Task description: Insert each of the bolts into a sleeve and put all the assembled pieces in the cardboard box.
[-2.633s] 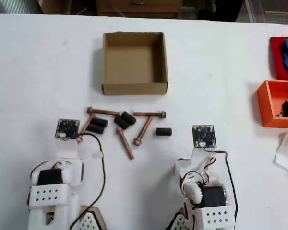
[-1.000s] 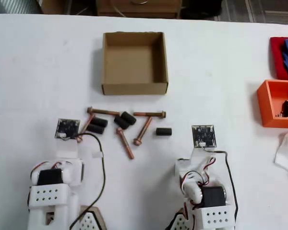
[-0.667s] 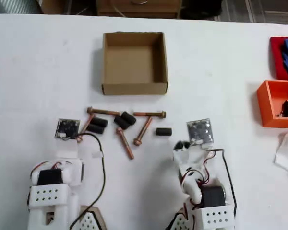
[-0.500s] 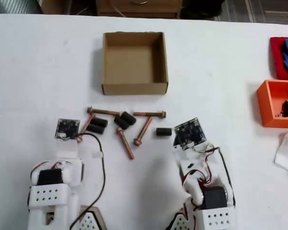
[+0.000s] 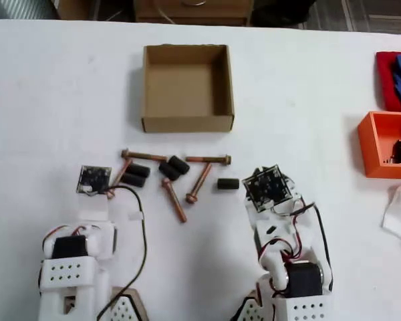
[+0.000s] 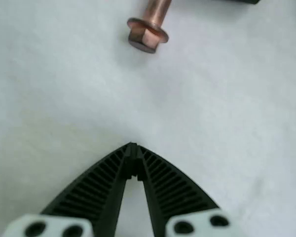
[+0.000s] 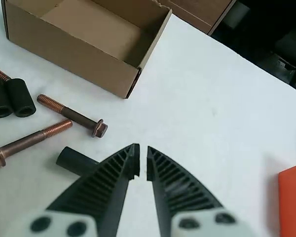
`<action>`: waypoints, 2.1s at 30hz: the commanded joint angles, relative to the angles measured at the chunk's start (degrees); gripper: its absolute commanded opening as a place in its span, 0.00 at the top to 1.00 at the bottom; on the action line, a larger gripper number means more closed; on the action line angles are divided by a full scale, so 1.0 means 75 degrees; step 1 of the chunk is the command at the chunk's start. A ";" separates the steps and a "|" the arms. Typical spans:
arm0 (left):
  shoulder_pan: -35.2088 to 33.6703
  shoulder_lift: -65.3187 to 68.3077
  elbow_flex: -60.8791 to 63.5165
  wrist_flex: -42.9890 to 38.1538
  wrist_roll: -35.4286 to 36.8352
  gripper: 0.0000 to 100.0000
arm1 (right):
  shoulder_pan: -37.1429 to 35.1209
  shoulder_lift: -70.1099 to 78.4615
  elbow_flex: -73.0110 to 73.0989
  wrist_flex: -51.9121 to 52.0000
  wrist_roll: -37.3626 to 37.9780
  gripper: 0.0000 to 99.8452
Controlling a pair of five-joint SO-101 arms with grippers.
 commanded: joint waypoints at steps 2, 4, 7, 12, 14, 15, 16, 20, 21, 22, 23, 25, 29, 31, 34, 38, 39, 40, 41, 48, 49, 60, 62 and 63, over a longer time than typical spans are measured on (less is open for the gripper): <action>-0.0059 -0.0035 -0.0006 -0.0094 0.0035 0.97 | 0.0123 -0.0076 0.0445 -0.0217 0.0316 0.98; -0.0059 -0.0035 -0.0006 -0.0094 0.0035 0.97 | 0.0275 -0.0076 0.0692 -0.0170 0.0996 0.98; -0.0059 -0.0035 -0.0006 -0.0094 0.0035 0.97 | 0.0932 -0.0076 0.0738 -0.0229 0.2110 0.98; -0.0059 -0.0035 -0.0006 -0.0094 0.0035 0.97 | 0.1002 -0.0076 0.0164 -0.0229 0.2450 0.98; -0.0059 -0.0035 -0.0006 -0.0094 0.0035 0.97 | 0.1049 -0.0076 -0.0410 -0.0229 0.2333 0.97; -0.0059 -0.0035 -0.0006 -0.0094 0.0035 0.97 | 0.1073 -0.0064 -0.0762 -0.0229 0.2086 0.97; -0.0059 -0.0035 -0.0006 -0.0094 0.0035 0.97 | 0.1084 -0.0006 -0.1172 -0.0182 0.1852 0.94; -0.0059 -0.0035 -0.0006 -0.0094 0.0035 0.97 | 0.1037 0.0006 -0.2813 0.0451 0.1231 0.78; -0.0059 -0.0035 -0.0006 -0.0094 0.0035 0.97 | 0.1026 0.0006 -0.3270 0.0697 0.1114 0.79; -0.0059 -0.0035 -0.0006 -0.0094 0.0035 0.97 | 0.1026 0.0029 -0.3727 0.0944 0.1032 0.81; -0.0059 -0.0035 -0.0006 -0.0094 0.0035 0.97 | 0.1037 0.0088 -0.4161 0.1131 0.0973 0.83; -0.0059 -0.0035 -0.0006 -0.0094 0.0035 0.97 | 0.1049 0.0475 -0.5099 0.1412 0.0961 0.86; -0.0059 -0.0035 -0.0006 -0.0094 0.0035 0.97 | 0.1061 0.2338 -0.7291 0.1905 0.0903 0.87; -0.0059 -0.0035 -0.0006 -0.0094 0.0035 0.97 | 0.1061 0.3640 -0.8674 0.2409 0.0492 0.87; -0.0059 -0.0035 -0.0006 -0.0094 0.0035 0.97 | 0.1014 0.5843 -1.0667 0.3733 -0.0141 0.87; -0.0059 -0.0035 -0.0006 -0.0094 0.0035 0.97 | 0.1014 0.8164 -1.2495 0.5503 -0.0879 0.87; -0.0059 -0.0035 -0.0006 -0.0094 0.0035 0.97 | 0.1026 0.8492 -1.2753 0.5878 -0.0973 0.87; -0.0059 -0.0035 -0.0006 -0.0094 0.0035 0.97 | 0.1014 0.8738 -1.2800 0.6160 -0.1020 0.87; -0.0059 -0.0035 -0.0006 -0.0094 0.0035 0.97 | 0.1014 0.8926 -1.2788 0.6324 -0.1043 0.87; -0.0059 -0.0035 -0.0006 -0.0094 0.0035 0.97 | 0.0932 1.0297 -1.0526 0.5914 -0.1008 0.87; -0.0059 -0.0035 -0.0006 -0.0094 0.0035 0.97 | 0.0838 1.0532 -1.0186 0.5574 -0.0996 0.87; -0.0059 -0.0035 -0.0006 -0.0094 0.0035 0.97 | -0.1272 1.2536 -0.9295 0.4765 0.2907 0.87; -0.0059 -0.0035 -0.0006 -0.0094 0.0035 0.97 | -0.1483 1.2864 -0.9295 0.4542 0.3118 0.87; -0.0059 -0.0035 -0.0006 -0.0094 0.0035 0.97 | -0.1565 1.3040 -0.9295 0.4437 0.3282 0.87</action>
